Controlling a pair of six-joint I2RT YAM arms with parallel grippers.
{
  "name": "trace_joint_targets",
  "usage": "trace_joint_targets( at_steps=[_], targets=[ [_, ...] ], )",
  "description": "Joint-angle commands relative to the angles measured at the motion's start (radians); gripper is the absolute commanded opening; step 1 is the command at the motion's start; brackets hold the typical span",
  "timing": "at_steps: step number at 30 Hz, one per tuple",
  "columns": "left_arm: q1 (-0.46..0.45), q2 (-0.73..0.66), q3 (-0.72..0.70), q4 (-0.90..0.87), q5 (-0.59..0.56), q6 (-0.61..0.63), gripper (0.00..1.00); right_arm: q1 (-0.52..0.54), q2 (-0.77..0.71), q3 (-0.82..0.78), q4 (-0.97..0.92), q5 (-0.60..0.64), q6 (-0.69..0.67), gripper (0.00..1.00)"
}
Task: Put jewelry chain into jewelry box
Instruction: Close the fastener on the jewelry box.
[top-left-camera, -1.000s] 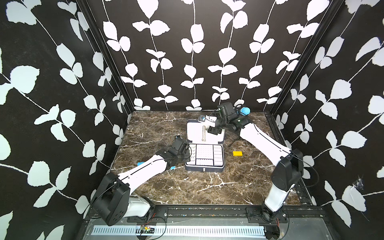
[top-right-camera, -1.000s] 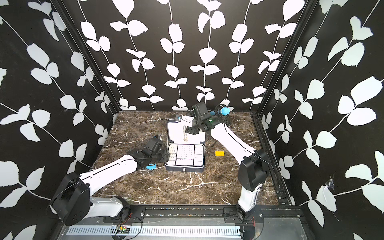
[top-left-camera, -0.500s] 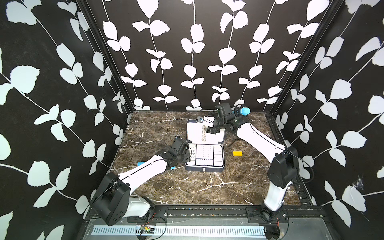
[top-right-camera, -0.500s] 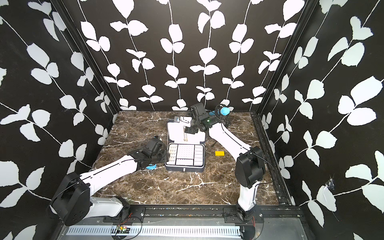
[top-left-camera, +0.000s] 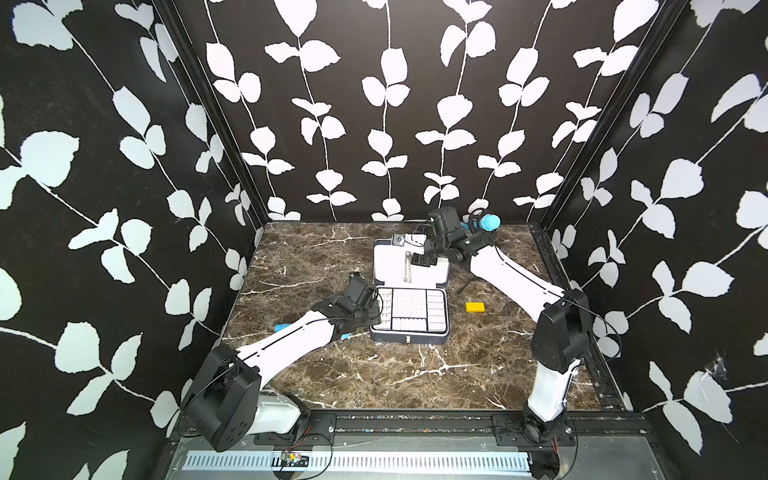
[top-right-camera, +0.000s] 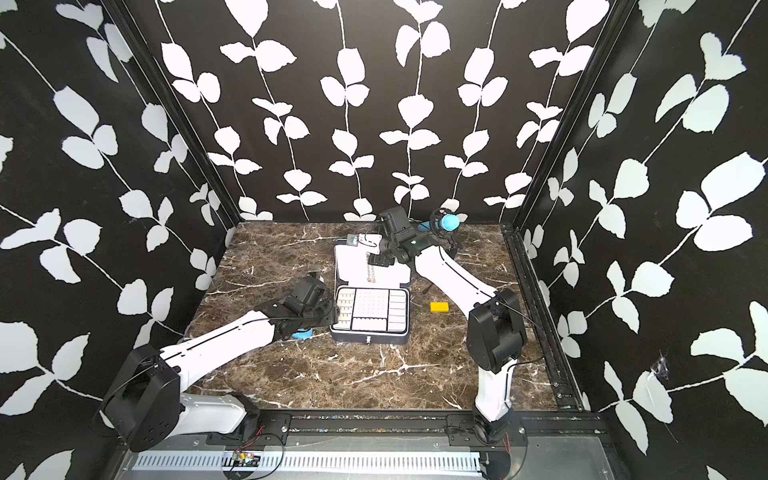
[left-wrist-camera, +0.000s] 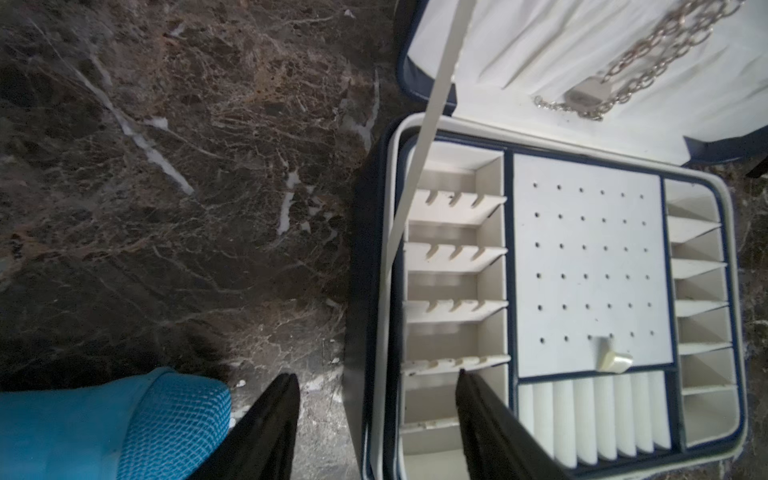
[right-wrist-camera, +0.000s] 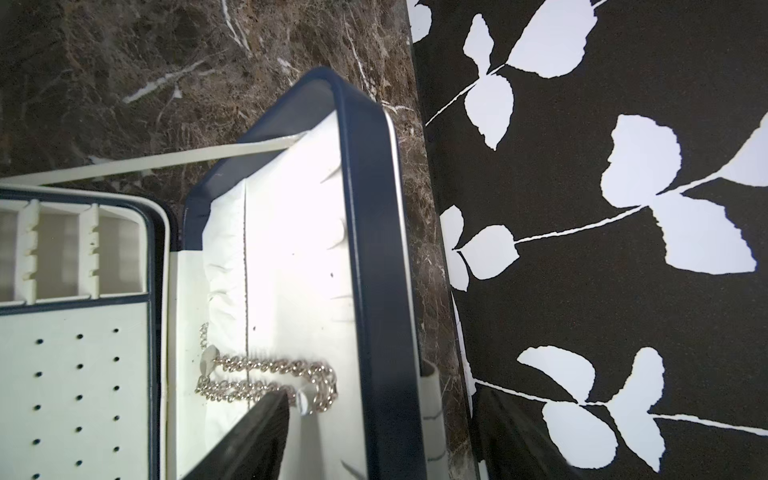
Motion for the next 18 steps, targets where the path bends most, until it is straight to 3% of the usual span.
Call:
trace_joint_targets(
  at_steps=[1,8,18],
  targets=[
    [0.005,-0.007,-0.015,0.01,0.002,-0.009,0.63,0.0,0.014,0.015,0.032,0.005,0.003,0.7],
    [0.005,-0.007,-0.018,0.01,0.0,-0.007,0.63,0.0,0.021,0.014,0.043,0.021,0.001,0.57],
    [0.005,-0.007,-0.026,0.013,-0.004,-0.009,0.63,0.0,0.02,0.011,0.046,0.027,0.005,0.49]
  ],
)
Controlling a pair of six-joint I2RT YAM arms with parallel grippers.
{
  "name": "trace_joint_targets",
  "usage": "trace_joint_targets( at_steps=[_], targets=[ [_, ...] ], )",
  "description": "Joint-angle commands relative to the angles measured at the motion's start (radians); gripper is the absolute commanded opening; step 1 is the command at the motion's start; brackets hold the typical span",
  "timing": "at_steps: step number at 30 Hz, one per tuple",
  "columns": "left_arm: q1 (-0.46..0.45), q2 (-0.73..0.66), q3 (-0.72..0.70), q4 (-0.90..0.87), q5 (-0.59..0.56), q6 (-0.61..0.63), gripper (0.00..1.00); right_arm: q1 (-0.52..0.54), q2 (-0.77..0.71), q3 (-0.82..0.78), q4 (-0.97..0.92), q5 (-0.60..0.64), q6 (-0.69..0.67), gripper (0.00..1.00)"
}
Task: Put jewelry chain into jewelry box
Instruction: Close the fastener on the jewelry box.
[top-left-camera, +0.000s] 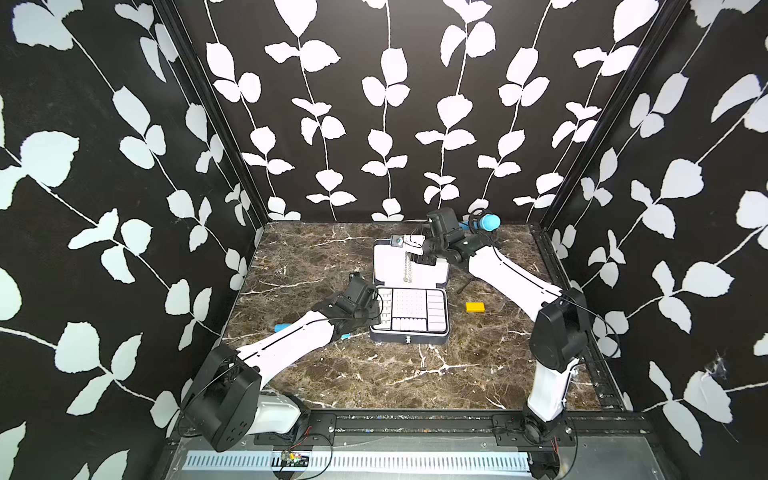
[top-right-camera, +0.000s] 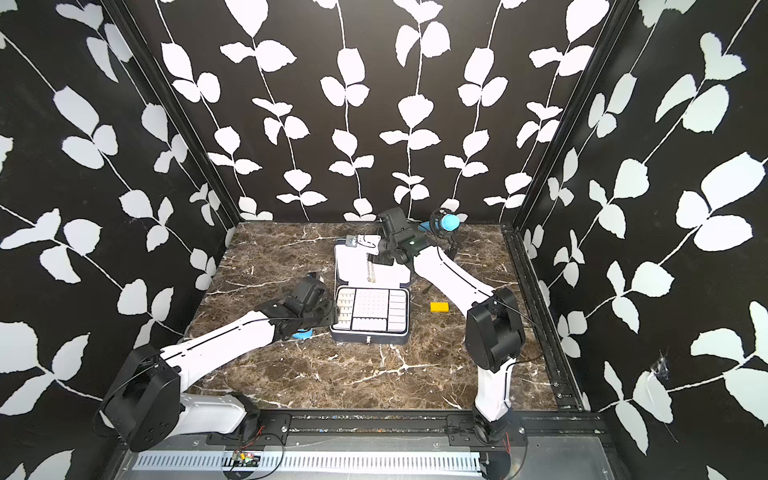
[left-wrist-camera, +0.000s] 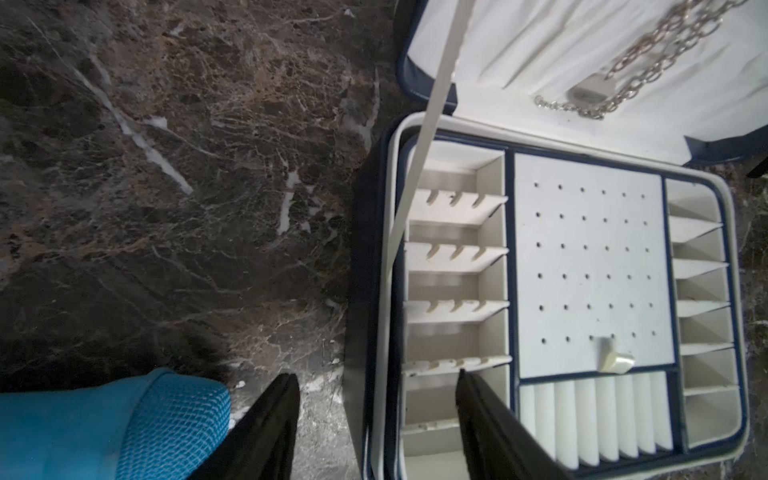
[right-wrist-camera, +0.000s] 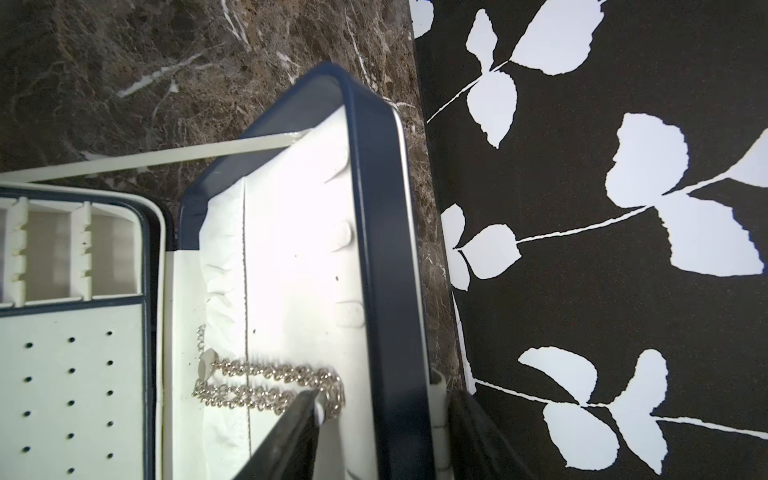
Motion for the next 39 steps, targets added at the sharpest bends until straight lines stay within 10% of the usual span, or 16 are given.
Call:
trace_joint_targets(
  at_steps=[1,20,31,39],
  targets=[
    [0.004,-0.008,-0.022,0.008,-0.004,-0.01,0.63,0.0,0.011,0.011,0.041,0.013,0.008,0.48],
    [0.005,-0.009,-0.025,0.008,-0.007,-0.009,0.63,0.001,0.003,-0.018,0.047,0.026,0.005,0.33],
    [0.005,-0.013,-0.02,0.006,-0.001,-0.014,0.63,-0.01,-0.066,0.012,0.007,-0.049,0.141,0.7],
    [0.005,-0.015,-0.022,0.005,0.009,-0.021,0.63,-0.068,-0.031,0.118,-0.086,-0.205,0.34,0.77]
  ],
)
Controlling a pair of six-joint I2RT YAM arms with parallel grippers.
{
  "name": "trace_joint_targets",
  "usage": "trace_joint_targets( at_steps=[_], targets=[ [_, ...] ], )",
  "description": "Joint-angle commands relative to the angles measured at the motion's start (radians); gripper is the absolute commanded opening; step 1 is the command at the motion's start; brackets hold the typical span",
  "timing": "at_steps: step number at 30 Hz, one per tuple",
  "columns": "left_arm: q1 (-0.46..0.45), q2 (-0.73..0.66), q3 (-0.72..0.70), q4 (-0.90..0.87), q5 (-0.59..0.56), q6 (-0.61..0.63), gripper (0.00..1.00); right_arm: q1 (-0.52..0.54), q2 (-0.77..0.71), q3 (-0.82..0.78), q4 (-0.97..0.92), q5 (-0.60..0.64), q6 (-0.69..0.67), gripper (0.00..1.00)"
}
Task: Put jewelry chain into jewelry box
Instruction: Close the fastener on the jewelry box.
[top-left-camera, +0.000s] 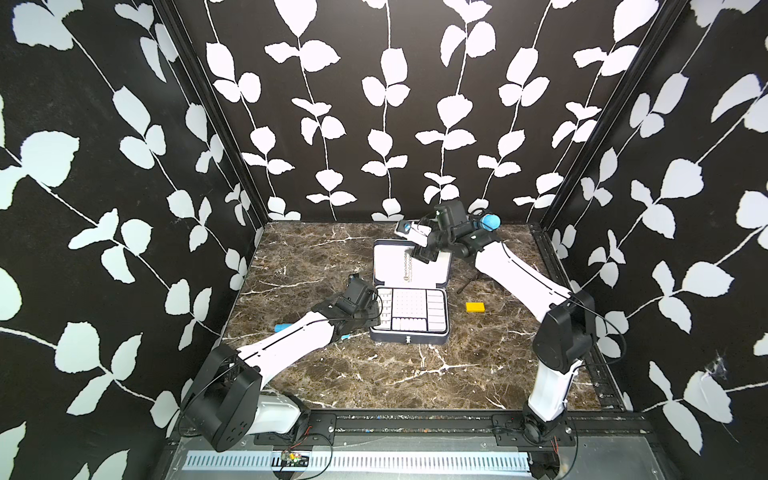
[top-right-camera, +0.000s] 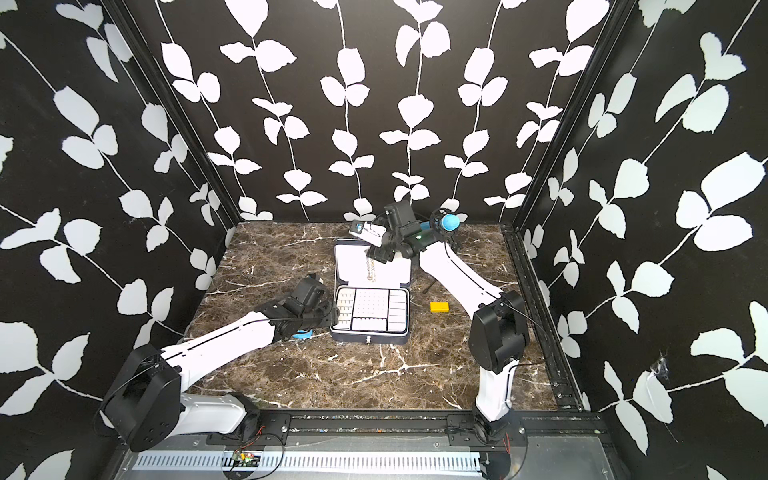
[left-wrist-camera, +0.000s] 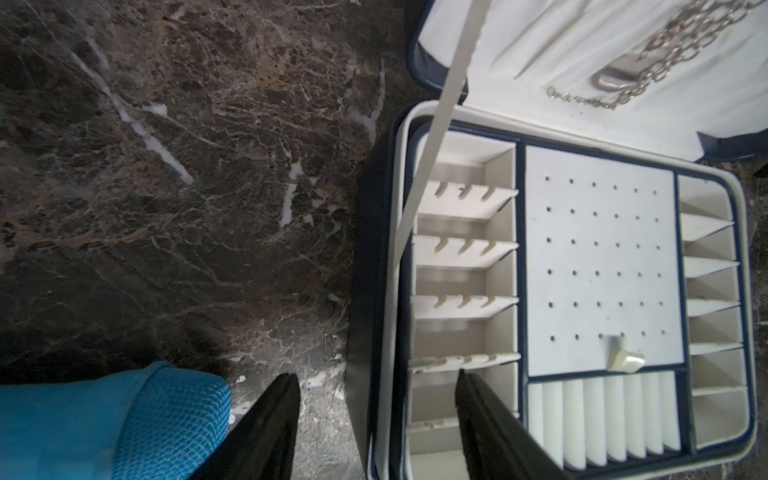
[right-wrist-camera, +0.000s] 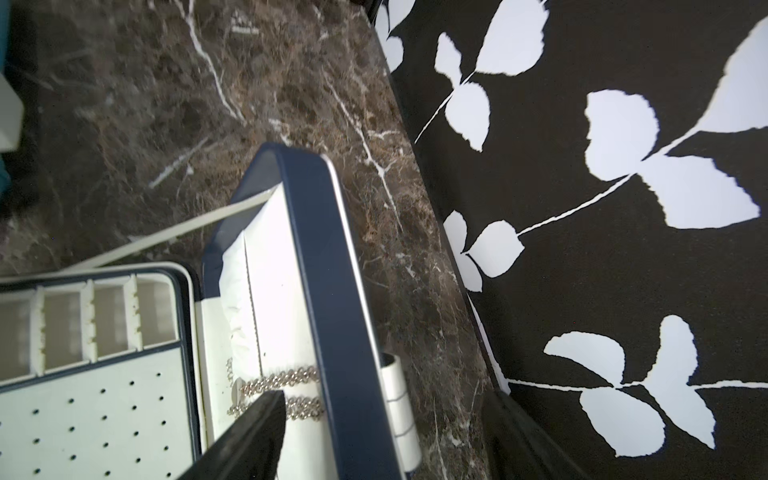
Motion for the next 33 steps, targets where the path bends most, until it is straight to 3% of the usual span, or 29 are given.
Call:
trace_joint_targets(
  at_steps=[1,21,33],
  targets=[
    [0.004,-0.015,-0.012,0.004,0.004,-0.006,0.63,-0.023,0.001,0.048,-0.034,-0.094,0.12,0.77],
    [0.003,-0.001,-0.008,0.004,0.007,-0.005,0.63,-0.04,0.078,0.055,-0.027,-0.095,0.134,0.8],
    [0.003,-0.008,-0.011,0.003,0.004,-0.006,0.63,-0.025,0.047,-0.001,0.032,-0.012,0.066,0.88]
  ],
)
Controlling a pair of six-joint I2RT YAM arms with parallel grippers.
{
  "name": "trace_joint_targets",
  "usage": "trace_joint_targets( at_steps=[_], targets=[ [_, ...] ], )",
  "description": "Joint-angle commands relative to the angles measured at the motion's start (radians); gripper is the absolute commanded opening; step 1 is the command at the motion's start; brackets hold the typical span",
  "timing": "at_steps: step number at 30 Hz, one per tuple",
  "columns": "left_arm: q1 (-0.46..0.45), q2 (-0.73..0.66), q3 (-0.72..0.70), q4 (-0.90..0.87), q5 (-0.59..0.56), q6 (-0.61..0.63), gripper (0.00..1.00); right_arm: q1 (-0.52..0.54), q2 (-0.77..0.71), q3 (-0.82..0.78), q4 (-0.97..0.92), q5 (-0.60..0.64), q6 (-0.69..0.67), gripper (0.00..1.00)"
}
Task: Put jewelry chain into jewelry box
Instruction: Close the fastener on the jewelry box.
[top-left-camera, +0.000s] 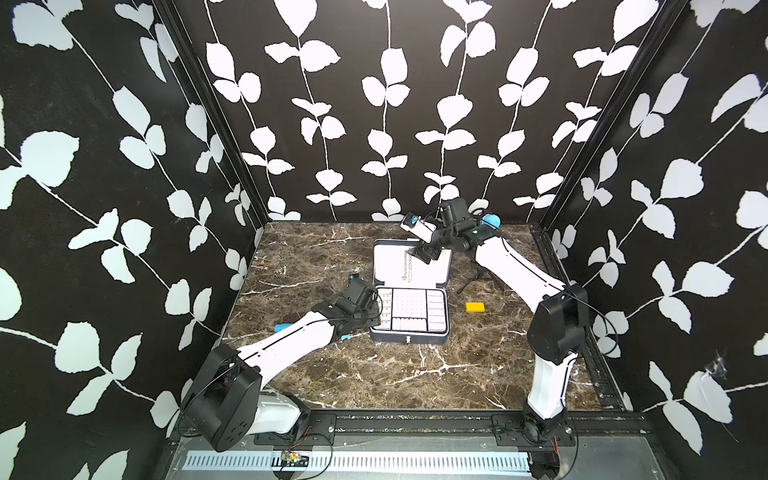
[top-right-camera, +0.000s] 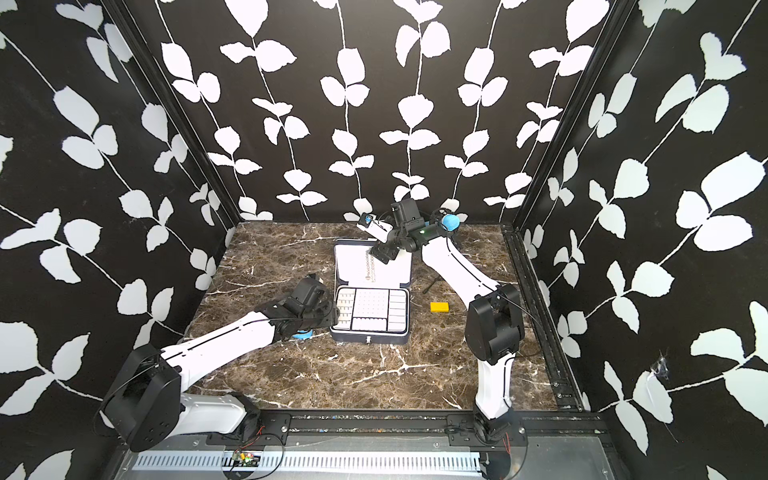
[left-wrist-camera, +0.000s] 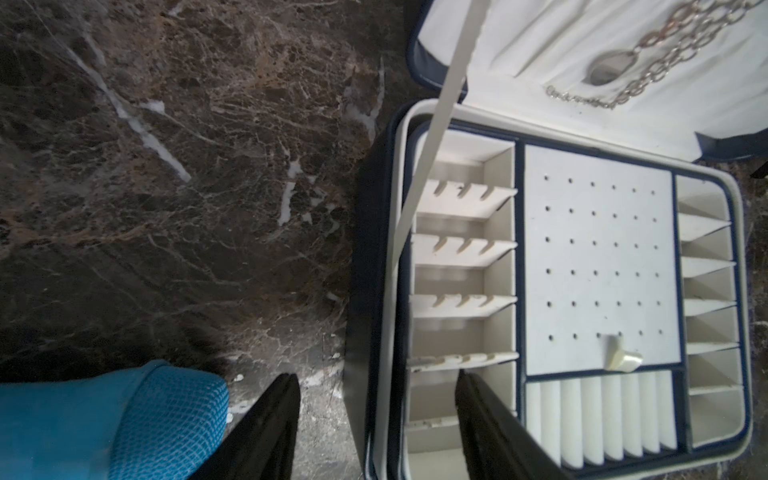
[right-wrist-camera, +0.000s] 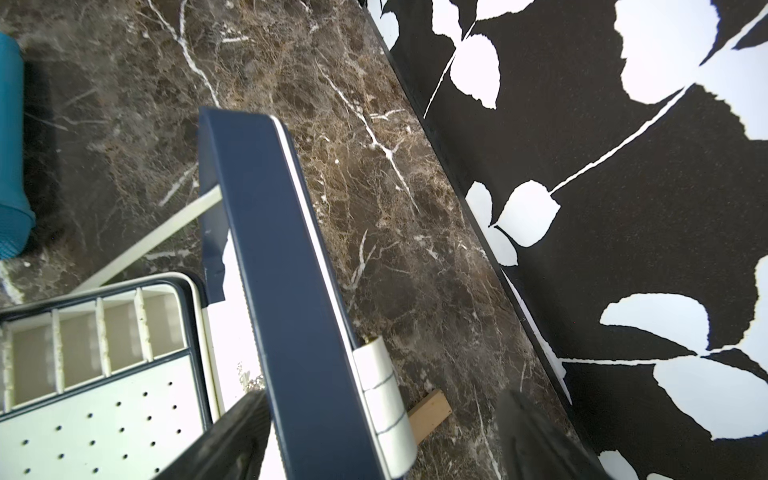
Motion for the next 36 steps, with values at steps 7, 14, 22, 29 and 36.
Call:
trace_joint_targets(
  at_steps=[7,14,22,29,36],
  targets=[
    [0.003,-0.01,-0.014,0.003,0.0,-0.004,0.63,0.022,-0.018,-0.02,0.083,0.056,-0.032,0.86],
    [0.004,-0.013,-0.011,0.001,-0.004,-0.003,0.63,0.027,-0.01,-0.024,0.096,0.068,-0.029,0.83],
    [0.004,-0.015,-0.012,-0.002,-0.006,-0.003,0.63,0.028,-0.014,-0.031,0.092,0.074,-0.034,0.72],
    [0.004,-0.018,-0.014,-0.005,-0.011,-0.003,0.63,0.027,-0.018,-0.048,0.098,0.095,-0.045,0.66],
    [0.004,-0.021,-0.014,-0.006,-0.013,-0.001,0.63,0.028,-0.02,-0.053,0.099,0.091,-0.043,0.55]
  ],
)
